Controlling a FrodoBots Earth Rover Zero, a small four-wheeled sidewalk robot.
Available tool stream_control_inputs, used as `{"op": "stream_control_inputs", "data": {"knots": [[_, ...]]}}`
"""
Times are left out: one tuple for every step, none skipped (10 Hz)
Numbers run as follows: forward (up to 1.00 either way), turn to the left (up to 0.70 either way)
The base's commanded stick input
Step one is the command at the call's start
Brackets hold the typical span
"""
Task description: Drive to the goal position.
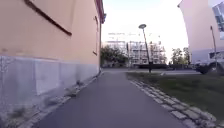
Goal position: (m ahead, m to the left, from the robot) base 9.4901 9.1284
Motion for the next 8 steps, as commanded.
{"op": "stream_control_inputs", "data": {"knots": [[0.50, 0.00], [0.50, 0.00], [0.50, 0.00], [0.50, 0.00], [0.50, 0.00], [0.50, 0.00], [0.50, 0.00], [0.50, 0.00]]}}
